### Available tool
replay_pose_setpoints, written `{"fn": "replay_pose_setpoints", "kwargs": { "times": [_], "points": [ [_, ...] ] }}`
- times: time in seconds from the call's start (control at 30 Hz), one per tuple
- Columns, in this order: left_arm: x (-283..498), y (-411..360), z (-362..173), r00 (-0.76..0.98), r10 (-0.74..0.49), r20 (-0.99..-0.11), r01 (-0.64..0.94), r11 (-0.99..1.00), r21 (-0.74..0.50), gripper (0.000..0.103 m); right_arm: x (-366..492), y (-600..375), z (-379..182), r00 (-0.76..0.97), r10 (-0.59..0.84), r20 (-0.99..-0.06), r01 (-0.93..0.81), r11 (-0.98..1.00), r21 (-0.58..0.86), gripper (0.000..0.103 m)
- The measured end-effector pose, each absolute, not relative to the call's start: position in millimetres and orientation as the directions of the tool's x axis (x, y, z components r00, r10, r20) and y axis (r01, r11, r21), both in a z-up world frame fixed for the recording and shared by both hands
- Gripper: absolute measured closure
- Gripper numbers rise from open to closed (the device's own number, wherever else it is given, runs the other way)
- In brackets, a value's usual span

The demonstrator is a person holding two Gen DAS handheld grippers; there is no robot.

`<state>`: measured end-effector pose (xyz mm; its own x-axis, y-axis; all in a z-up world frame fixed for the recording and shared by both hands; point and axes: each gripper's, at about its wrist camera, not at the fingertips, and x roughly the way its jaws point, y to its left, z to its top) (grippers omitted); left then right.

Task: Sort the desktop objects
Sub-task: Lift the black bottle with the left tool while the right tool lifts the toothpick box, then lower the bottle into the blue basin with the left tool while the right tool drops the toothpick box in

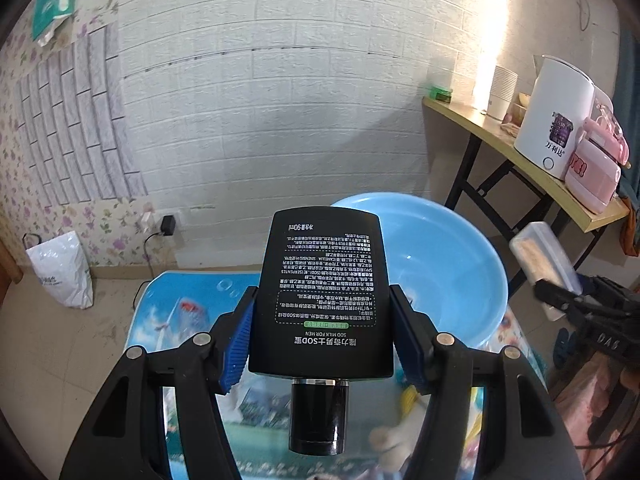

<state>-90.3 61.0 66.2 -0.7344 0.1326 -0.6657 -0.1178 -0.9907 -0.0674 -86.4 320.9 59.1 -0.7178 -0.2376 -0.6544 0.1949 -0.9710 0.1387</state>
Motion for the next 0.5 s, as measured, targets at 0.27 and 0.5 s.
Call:
{"fn": "replay_pose_setpoints", "kwargs": {
  "times": [0.27,0.5],
  "points": [
    [-133.5,102.4,51.6,-0.693,0.198,-0.693,-0.202,-0.976,-0.077,0.042,-126.9,297.1,44.7,-0.661,-0.281,-0.696,0.270,-0.954,0.129,0.043],
    [-161.7,133.6,20.9,-0.626,0.218,-0.749,-0.267,-0.962,-0.058,0.042,-146.2,289.4,23.3,-0.618,-0.273,-0.737,0.283,-0.952,0.116,0.043]
  ]
}}
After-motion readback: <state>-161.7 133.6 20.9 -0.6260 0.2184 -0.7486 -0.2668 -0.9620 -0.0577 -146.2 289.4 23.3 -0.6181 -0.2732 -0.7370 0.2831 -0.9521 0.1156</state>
